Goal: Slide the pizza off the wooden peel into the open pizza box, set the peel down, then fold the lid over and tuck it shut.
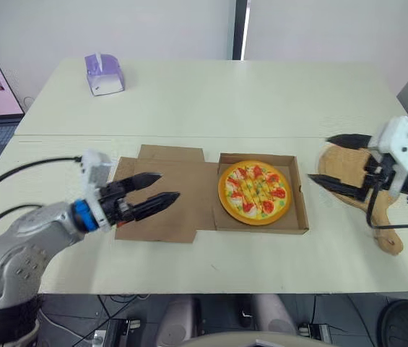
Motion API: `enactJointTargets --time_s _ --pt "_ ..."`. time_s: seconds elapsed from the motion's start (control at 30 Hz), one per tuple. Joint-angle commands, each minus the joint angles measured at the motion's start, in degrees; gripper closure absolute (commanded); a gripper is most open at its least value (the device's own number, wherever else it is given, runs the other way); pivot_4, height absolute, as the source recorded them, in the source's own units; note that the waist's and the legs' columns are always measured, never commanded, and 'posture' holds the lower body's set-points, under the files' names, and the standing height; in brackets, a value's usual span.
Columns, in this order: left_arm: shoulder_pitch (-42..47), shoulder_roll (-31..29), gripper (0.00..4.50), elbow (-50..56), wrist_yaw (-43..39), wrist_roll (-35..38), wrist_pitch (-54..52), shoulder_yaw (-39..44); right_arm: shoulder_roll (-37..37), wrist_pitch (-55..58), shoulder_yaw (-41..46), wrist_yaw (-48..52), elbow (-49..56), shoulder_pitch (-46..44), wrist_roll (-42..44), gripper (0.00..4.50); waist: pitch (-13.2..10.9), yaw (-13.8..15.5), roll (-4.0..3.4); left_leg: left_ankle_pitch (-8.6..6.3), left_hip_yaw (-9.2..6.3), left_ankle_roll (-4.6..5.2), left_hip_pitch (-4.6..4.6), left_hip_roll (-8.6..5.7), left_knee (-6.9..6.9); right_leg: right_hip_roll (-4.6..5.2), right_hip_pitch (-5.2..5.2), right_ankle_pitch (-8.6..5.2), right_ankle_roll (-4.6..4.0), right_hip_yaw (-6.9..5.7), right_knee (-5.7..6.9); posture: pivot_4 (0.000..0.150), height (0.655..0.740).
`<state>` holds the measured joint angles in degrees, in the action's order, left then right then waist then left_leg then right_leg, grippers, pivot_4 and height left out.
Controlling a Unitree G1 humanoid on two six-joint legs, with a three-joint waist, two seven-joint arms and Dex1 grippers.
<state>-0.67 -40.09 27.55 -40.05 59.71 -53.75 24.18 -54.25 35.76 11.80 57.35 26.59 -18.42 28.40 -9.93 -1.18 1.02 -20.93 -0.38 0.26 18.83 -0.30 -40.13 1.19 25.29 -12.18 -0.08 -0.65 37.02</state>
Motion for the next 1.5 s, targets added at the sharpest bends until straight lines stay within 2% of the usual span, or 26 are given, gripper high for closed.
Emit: enactJointTargets --time_s 0.03,0.13,0.23,0.4,0.47,0.67,0.87,1.03,1.13,1.5 --pt "-6.74 1.71 0.0 3.62 6.83 9.67 -3.92 6.26 0.02 0.56 -3.95 2.89 1.86 -4.52 3.15 0.03 0.0 0.22 0.05 -0.01 -0.04 0.01 0.0 -0.01 0.0 0.02 -0.01 0.0 0.0 -0.03 -0.01 0.15 0.7218" --pt "-15.65 5.12 0.0 4.67 16.22 19.22 -4.64 9.67 0.8 1.77 -7.77 4.72 2.5 -7.88 5.29 0.03 -0.01 0.94 0.07 -0.05 -0.12 0.04 0.04 -0.03 0.01 0.09 0.0 0.0 -0.01 -0.09 -0.06 0.15 0.7218" --pt "-23.21 7.04 0.0 4.26 27.36 33.09 -2.63 10.27 1.25 3.55 -9.47 5.93 3.36 -9.92 8.05 0.03 -0.06 1.64 0.14 -0.07 -0.26 0.06 0.08 -0.07 0.02 0.15 0.0 -0.01 -0.03 -0.19 -0.07 0.15 0.7218" --pt "-33.14 4.71 0.0 5.07 41.72 48.12 0.27 5.27 1.45 4.49 -10.9 6.53 4.45 -11.53 9.98 0.03 -0.05 2.24 0.14 -0.06 -0.31 0.05 0.06 -0.08 0.01 0.18 -0.03 -0.03 -0.08 -0.24 -0.06 0.15 0.7218" --pt "-34.82 7.29 0.0 5.5 46.83 52.26 4.68 2.24 1.47 4.61 -11.13 6.37 4.61 -11.69 10.05 0.03 -0.05 2.25 0.12 -0.06 -0.28 0.05 0.04 -0.09 0.01 0.18 -0.04 -0.04 -0.09 -0.23 -0.06 0.15 0.7218" --pt "-32.42 15.62 0.0 7.19 57.97 53.29 15.02 -2.97 1.22 4.96 -10.87 5.73 5.15 -11.45 10.41 0.03 -0.03 2.53 0.13 0.02 -0.29 -0.06 0.01 -0.12 0.0 0.17 -0.13 0.0 -0.16 -0.26 -0.03 0.15 0.7218" --pt "-25.92 18.33 0.0 4.93 62.93 53.29 20.05 -4.4 1.05 5.06 -10.7 5.44 5.72 -10.96 10.44 0.03 -0.03 2.52 0.14 0.09 -0.28 -0.12 -0.02 -0.1 0.0 0.08 -0.19 0.09 -0.28 -0.27 -0.02 0.15 0.7218" --pt "-23.19 19.26 0.0 2.87 63.93 53.29 22.15 -4.79 0.88 5.03 -10.61 5.53 5.7 -10.92 10.4 0.03 -0.02 2.51 0.15 0.1 -0.29 -0.13 -0.02 -0.09 0.0 0.05 -0.19 0.1 -0.3 -0.27 -0.05 0.15 0.7218" --pt "-22.54 19.3 0.53 1.93 63.68 52.69 22.66 -5.09 0.72 4.97 -10.5 5.63 5.72 -10.76 10.36 0.0 -0.02 2.5 0.15 0.1 -0.28 -0.13 -0.02 -0.09 0.0 0.05 -0.18 0.09 -0.31 -0.26 -0.06 0.15 0.7218" --pt "-21.51 18.58 4.02 1.45 62.54 51.29 23.25 -5.31 0.47 5.09 -10.46 5.42 5.77 -10.71 10.46 0.0 -0.03 2.52 0.16 0.1 -0.29 -0.13 -0.01 -0.08 0.0 0.05 -0.18 0.08 -0.31 -0.28 -0.07 0.15 0.7218"
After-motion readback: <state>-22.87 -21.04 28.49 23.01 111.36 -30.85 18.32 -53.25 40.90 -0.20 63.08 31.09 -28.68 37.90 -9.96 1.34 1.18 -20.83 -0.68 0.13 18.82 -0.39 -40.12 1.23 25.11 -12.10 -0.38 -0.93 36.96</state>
